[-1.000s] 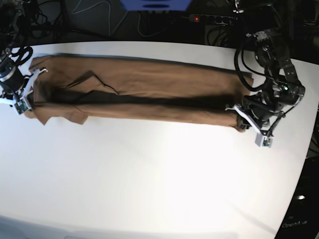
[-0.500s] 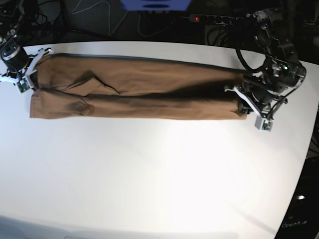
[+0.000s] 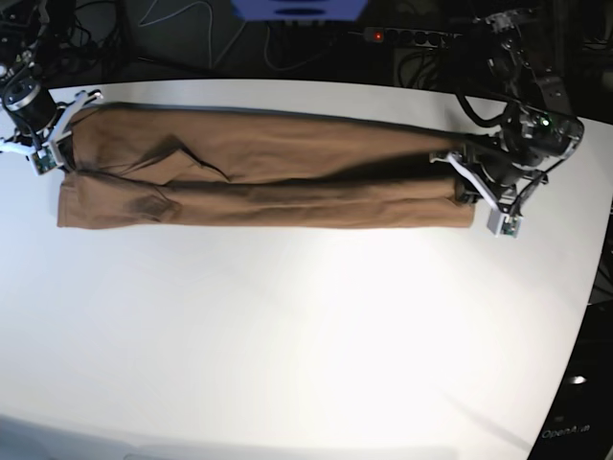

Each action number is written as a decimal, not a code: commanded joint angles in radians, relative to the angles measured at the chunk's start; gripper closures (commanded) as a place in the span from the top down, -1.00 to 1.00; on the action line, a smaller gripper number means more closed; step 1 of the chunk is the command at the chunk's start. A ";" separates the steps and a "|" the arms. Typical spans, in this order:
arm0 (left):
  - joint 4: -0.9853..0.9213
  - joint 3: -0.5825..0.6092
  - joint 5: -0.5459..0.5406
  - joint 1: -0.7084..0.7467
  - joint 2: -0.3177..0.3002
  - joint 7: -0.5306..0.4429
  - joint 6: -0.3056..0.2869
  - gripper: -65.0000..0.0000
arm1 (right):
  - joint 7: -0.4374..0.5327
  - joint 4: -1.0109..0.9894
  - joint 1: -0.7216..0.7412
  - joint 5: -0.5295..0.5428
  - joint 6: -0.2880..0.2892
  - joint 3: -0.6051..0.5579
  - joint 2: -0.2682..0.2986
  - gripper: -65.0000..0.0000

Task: Fold the T-shirt properly
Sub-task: 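Carry the hem edge with both grippers over toward the collar fold, then lower the hem onto the folded edge and open the right gripper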

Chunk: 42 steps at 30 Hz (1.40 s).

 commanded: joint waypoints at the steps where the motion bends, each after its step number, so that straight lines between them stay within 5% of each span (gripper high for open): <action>1: 0.005 -0.002 -0.009 -0.007 -0.007 -0.018 -0.004 -0.91 | 0.023 0.017 -0.001 0.013 -0.005 0.005 0.016 -0.98; 21: -0.030 -0.001 -0.001 0.019 -0.034 -0.079 -0.004 -0.91 | 0.020 0.014 0.119 -0.179 -0.005 0.010 -0.060 -0.96; 27: -0.031 -0.001 0.000 0.024 -0.036 -0.079 -0.004 -0.90 | -0.084 0.015 0.200 -0.204 -0.005 0.050 -0.070 -0.94; 33: -0.030 -0.001 -0.004 0.026 -0.036 -0.079 -0.004 -0.89 | -0.157 0.012 0.254 -0.201 -0.005 0.050 -0.069 -0.53; 37: -0.030 -0.001 -0.006 0.026 -0.036 -0.079 -0.004 -0.62 | -0.163 0.011 0.248 -0.196 -0.005 0.042 -0.092 -0.33; 42: -0.030 -0.001 -0.006 0.026 -0.036 -0.079 -0.004 -0.31 | -0.161 0.008 0.246 -0.196 -0.005 0.040 -0.124 -0.33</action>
